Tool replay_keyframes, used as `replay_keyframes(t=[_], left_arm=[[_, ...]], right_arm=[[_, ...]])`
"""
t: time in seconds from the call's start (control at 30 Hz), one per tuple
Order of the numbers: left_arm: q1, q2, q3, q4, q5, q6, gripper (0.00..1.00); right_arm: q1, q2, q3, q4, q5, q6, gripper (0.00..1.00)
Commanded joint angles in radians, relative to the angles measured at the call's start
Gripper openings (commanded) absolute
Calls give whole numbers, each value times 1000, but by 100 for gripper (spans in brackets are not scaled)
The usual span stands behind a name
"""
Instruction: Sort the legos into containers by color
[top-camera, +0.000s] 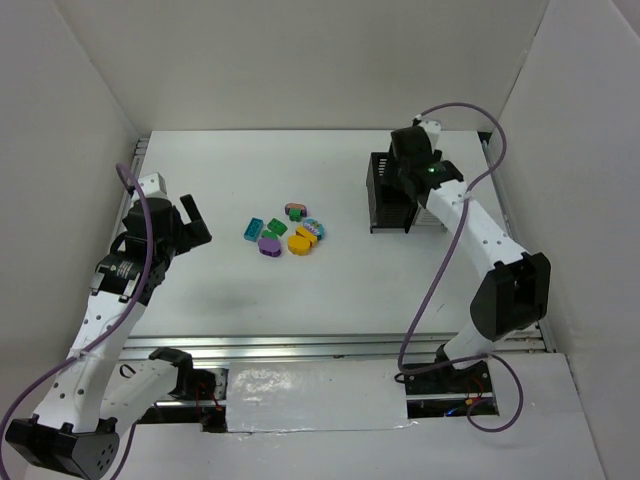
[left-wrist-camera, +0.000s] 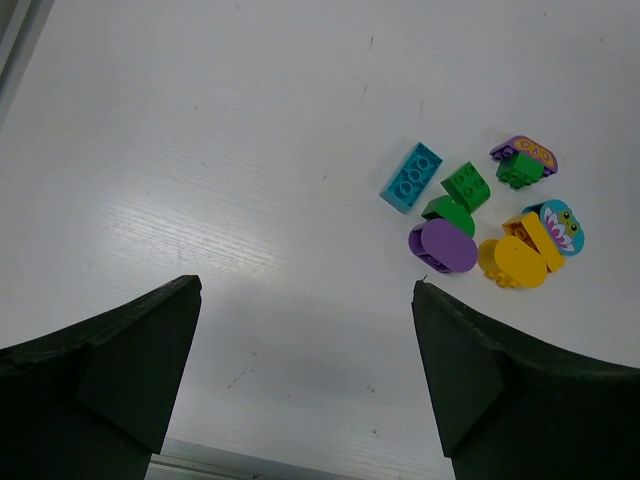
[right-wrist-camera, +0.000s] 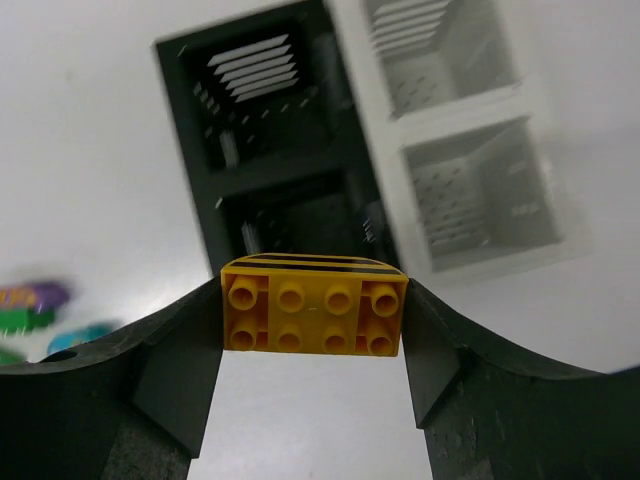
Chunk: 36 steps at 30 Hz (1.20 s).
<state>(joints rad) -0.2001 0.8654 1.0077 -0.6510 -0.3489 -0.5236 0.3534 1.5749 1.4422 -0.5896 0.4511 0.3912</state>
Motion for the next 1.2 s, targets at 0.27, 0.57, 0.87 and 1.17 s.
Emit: replay_keyframes(t=[0.27, 0.57, 0.87, 1.17], left_arm=[[-5, -8, 0, 31, 24, 16, 99], [-5, 3, 5, 31, 31, 19, 100], [-5, 0, 5, 31, 28, 19, 99], [-5, 0, 6, 28, 21, 19, 100]], right_arm=[[-248, 168, 147, -21, 8, -35, 22], [-274, 177, 127, -10, -15, -38, 50], [-274, 174, 129, -27, 8, -31, 90], [-104, 44, 96, -23, -37, -52, 95]])
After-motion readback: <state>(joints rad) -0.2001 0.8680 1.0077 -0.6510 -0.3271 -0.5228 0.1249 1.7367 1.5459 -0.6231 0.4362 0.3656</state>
